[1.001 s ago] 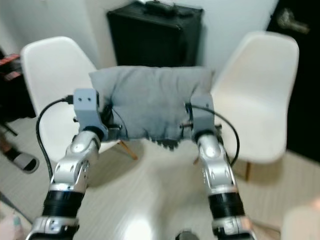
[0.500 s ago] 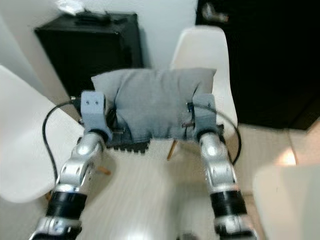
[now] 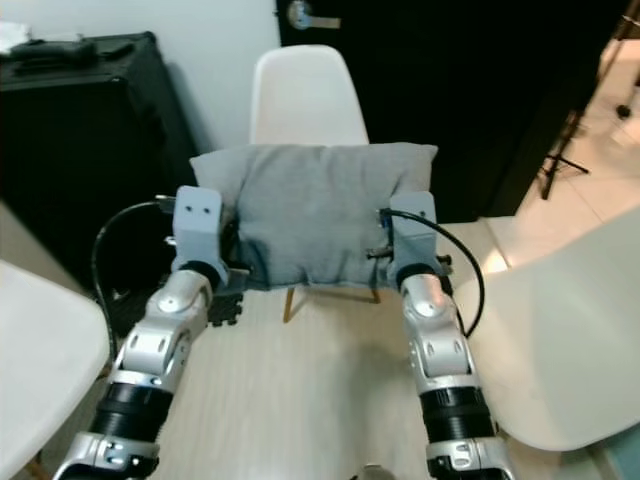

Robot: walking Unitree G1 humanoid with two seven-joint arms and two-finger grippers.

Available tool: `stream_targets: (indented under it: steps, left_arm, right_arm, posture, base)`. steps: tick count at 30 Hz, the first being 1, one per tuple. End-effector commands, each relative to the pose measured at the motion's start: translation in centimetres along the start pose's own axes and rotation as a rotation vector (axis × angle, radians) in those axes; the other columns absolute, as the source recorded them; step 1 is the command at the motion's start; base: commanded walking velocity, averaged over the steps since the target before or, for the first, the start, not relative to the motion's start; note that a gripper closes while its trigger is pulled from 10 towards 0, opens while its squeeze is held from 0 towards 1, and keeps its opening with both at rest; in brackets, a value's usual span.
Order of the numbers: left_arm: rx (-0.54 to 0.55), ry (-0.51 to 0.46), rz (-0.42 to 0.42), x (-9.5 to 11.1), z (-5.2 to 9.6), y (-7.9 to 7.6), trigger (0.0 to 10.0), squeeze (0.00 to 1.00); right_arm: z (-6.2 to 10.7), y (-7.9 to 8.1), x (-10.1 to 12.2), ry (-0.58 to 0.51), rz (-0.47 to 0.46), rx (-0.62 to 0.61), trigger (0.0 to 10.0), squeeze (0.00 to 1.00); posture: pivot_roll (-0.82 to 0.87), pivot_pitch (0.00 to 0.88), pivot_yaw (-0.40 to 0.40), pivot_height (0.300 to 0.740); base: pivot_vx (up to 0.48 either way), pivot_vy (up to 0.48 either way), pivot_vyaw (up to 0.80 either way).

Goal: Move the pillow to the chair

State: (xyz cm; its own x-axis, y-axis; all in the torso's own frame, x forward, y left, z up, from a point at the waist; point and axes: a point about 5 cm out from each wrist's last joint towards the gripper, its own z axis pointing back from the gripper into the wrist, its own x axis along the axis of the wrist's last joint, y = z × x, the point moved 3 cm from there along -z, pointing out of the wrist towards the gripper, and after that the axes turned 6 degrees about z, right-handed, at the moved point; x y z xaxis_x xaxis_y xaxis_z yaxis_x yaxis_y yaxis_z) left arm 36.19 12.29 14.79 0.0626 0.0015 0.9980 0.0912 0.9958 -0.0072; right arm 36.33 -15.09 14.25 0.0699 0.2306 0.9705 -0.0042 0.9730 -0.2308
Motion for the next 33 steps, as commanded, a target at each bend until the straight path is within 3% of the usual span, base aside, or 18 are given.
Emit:
stream_targets:
  steps: [1,12,15,18,22,24,33]
  left_arm:
    - [-0.007,-0.04,0.002,0.78,0.09,0.01,10.0,0.0]
    - [-0.014,-0.045,-0.056,0.99,-0.57,-0.03,10.0,0.0]
    - [-0.023,-0.047,-0.015,1.11,-0.55,-0.11,10.0,0.0]
    - [-0.009,-0.036,-0.025,0.81,-0.48,0.49,10.0,0.0]
    - [0.001,-0.031,0.064,0.88,-0.46,0.62,10.0,0.0]
    - [0.0,-0.03,0.037,0.62,-0.45,0.61,10.0,0.0]
    - [-0.028,-0.027,0.052,0.69,-0.52,-0.23,10.0,0.0]
  right_arm:
    - [-0.05,0.93,1.15,-0.036,-0.024,0.028,10.0,0.0]
    - [-0.32,0.69,1.7,-0.046,-0.022,0.005,10.0,0.0]
    - [-0.3,0.7,1.81,-0.049,-0.021,0.0,10.0,0.0]
    - [-0.19,0.67,1.29,-0.023,-0.037,-0.007,10.0,0.0]
    - [-0.18,0.56,1.43,-0.03,-0.025,-0.002,10.0,0.0]
    - [-0.1,0.37,1.09,-0.013,-0.033,-0.012,10.0,0.0]
    - [-0.18,0.6,1.15,-0.01,-0.028,-0.001,10.0,0.0]
  posture:
    - [0.01,0.093,0.024,0.74]
    - [0.0,0.096,0.048,0.74]
    - [0.0,0.104,0.032,0.74]
    - [0.01,0.104,0.029,0.74]
    - [0.0,0.109,0.021,0.74]
    - [0.0,0.107,0.02,0.74]
    - [0.0,0.098,0.029,0.74]
  base:
    - [0.0,0.0,-0.8]
    - [0.0,0.0,-0.8]
    - [0.0,0.0,-0.8]
    - [0.0,0.0,-0.8]
    - [0.0,0.0,-0.8]
    - [0.0,0.0,-0.8]
    - [0.0,0.0,-0.8]
